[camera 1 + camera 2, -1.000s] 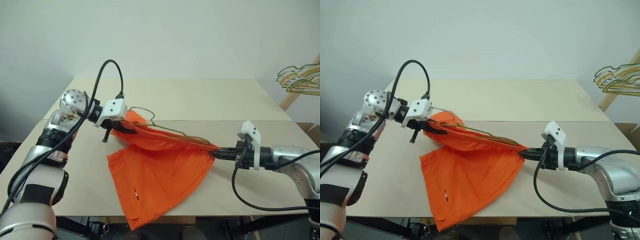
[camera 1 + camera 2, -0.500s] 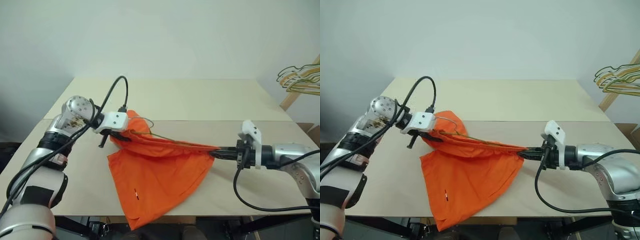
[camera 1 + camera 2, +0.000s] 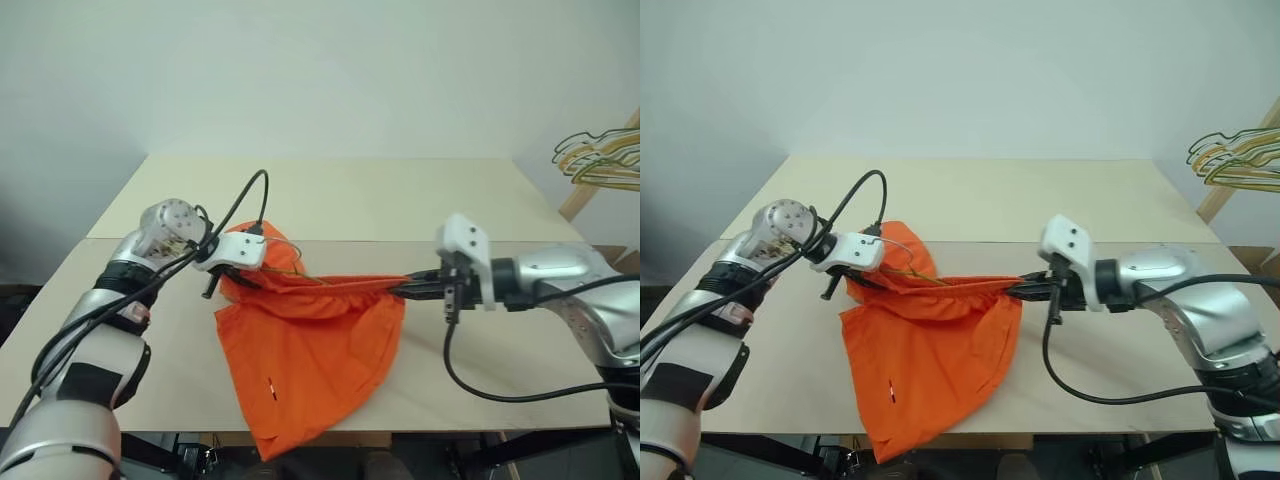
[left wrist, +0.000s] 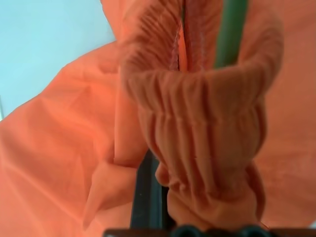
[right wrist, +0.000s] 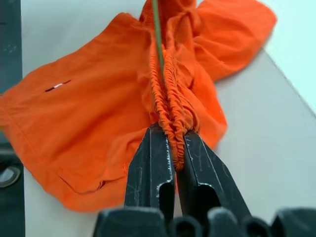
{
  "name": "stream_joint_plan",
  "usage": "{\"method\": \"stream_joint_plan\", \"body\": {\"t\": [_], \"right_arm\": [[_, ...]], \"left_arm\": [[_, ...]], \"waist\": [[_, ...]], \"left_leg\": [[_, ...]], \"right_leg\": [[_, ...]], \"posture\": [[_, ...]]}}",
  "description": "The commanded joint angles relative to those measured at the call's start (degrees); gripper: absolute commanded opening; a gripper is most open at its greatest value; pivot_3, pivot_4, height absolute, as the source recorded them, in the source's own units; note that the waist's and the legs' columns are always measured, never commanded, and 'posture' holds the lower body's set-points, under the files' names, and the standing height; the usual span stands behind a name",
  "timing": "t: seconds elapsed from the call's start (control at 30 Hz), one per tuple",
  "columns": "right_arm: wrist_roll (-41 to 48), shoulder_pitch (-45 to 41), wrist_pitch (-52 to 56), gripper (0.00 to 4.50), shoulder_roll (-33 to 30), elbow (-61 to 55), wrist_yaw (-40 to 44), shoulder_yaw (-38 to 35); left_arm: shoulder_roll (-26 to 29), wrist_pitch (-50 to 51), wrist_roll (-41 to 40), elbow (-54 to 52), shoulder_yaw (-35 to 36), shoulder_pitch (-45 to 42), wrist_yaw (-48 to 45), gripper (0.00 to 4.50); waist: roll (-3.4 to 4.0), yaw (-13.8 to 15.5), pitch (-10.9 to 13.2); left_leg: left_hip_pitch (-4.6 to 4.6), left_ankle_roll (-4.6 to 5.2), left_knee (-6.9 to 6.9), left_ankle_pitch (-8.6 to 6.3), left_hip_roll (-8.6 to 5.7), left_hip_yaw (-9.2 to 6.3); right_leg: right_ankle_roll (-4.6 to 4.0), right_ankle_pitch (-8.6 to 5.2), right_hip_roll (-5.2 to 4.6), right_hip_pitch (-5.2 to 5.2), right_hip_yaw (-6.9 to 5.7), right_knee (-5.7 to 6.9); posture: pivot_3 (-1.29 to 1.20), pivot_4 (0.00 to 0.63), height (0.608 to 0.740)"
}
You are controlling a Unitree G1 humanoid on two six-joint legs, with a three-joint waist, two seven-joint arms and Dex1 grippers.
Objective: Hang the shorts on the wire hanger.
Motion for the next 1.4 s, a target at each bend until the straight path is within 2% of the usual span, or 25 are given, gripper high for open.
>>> {"method": "stream_joint_plan", "body": {"t": [0.03,0.3,0.43,0.53,0.63,0.73,0.93,1.07,1.4], "right_arm": [[-1.62,-0.63,1.8,1.56,-1.28,-1.56,-1.17,0.16],[-0.66,1.9,2.31,4.38,-6.05,-2.2,-1.16,-6.65],[2.89,-2.28,4.52,4.47,-5.65,-3.02,-1.93,-10.97],[7.34,-9.22,9.84,4.47,-2.19,-4.57,-4.05,-10.27],[7.6,-14.64,14.76,4.47,3.89,-5.78,-7.82,-3.6],[3.0,-19.78,17.3,4.47,12.98,-2.16,-13.01,6.55],[-2.52,-26.48,18.26,4.47,23.35,8.98,-16.58,14.94],[-5.59,-28.35,17.32,3.58,25.22,13.31,-16.47,17.4],[-8.72,-27.98,13.8,0.12,25.75,15.61,-14.03,16.82]], "left_arm": [[-0.22,0.57,0.59,0.78,1.83,-2.64,-0.29,0.0],[-0.4,0.13,1.39,1.96,3.14,-3.12,-0.3,0.0],[-0.79,0.23,1.55,1.69,3.61,-3.12,-0.63,0.0],[-1.1,0.1,1.57,1.87,3.79,-3.36,-0.86,0.0],[-1.6,-0.15,1.86,2.55,3.81,-3.76,-0.61,0.0],[-2.08,-0.29,1.92,2.83,3.82,-3.95,-0.51,0.0],[-2.36,-0.52,1.96,3.27,4.21,-4.46,-0.57,0.0],[-2.06,-0.42,1.77,2.79,4.52,-4.35,-0.88,0.0],[-1.05,-2.64,0.67,0.83,6.2,-2.72,-1.35,0.0]], "waist": [[0.0,-0.19,0.0],[0.0,-0.3,0.0],[0.01,-0.39,0.0],[0.01,-0.97,0.0],[0.0,-1.56,-0.01],[0.01,-2.16,-0.02],[0.01,-3.34,-0.01],[0.01,-3.6,-0.01],[0.01,-4.53,-0.01]], "left_leg": [[0.0,0.0,0.0,0.0,-0.01,0.02],[0.04,-0.01,0.02,0.01,0.01,0.03],[0.04,-0.01,0.01,0.01,0.02,0.04],[0.06,-0.03,-0.01,0.02,0.03,0.04],[0.07,-0.04,-0.02,0.02,0.06,-0.02],[0.08,-0.04,0.0,0.02,0.05,0.0],[0.03,-0.12,0.03,0.08,-0.05,-0.18],[0.05,-0.12,0.01,0.08,-0.06,-0.32],[0.07,-0.17,0.02,0.11,-0.07,-0.38]], "right_leg": [[0.0,0.0,-0.01,0.0,0.0,-0.01],[0.01,0.0,-0.01,0.02,0.01,-0.02],[0.01,0.0,-0.01,0.01,0.03,0.0],[0.0,0.0,0.0,-0.01,0.04,0.02],[0.0,0.0,0.02,0.01,0.0,0.07],[0.0,0.0,0.0,0.0,0.02,0.14],[0.0,0.0,-0.06,-0.12,-0.07,0.49],[0.0,0.0,-0.06,-0.14,-0.15,0.67],[0.01,0.0,-0.1,-0.14,-0.15,0.76]], "posture": [[-0.17,0.0,0.74],[-0.17,0.0,0.74],[-0.17,0.0,0.74],[-0.17,0.0,0.74],[-0.18,0.0,0.74],[-0.18,0.0,0.74],[-0.18,0.0,0.74],[-0.16,0.0,0.74],[-0.14,0.0,0.74]]}}
